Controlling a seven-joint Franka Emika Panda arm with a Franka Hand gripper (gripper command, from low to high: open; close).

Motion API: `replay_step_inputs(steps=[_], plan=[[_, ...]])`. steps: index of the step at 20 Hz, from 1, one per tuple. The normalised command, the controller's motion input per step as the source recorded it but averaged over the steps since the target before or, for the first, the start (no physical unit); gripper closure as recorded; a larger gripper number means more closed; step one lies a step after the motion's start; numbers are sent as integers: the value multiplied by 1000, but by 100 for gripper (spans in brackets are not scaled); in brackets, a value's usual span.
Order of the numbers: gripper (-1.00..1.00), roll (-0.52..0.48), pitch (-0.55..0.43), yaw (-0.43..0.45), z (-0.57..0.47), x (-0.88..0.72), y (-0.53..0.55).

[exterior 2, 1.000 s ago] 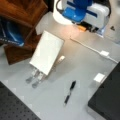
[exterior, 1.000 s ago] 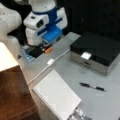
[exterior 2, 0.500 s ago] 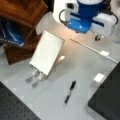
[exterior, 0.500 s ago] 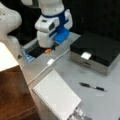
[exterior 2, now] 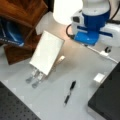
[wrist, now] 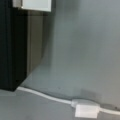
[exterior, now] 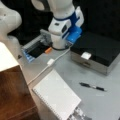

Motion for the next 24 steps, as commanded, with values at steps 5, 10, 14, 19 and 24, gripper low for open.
replay_step_inputs(steps=[5, 10, 14, 19, 24], plan=[[-100, 495, 81, 43, -178, 379, -44], [-100, 451, 172, 11, -99, 368, -38], [-100, 436, 172, 48, -22, 321, 13], [-100, 430, 205, 48, 32, 247, -22], [-100, 383, 183, 88, -22, 212, -127]])
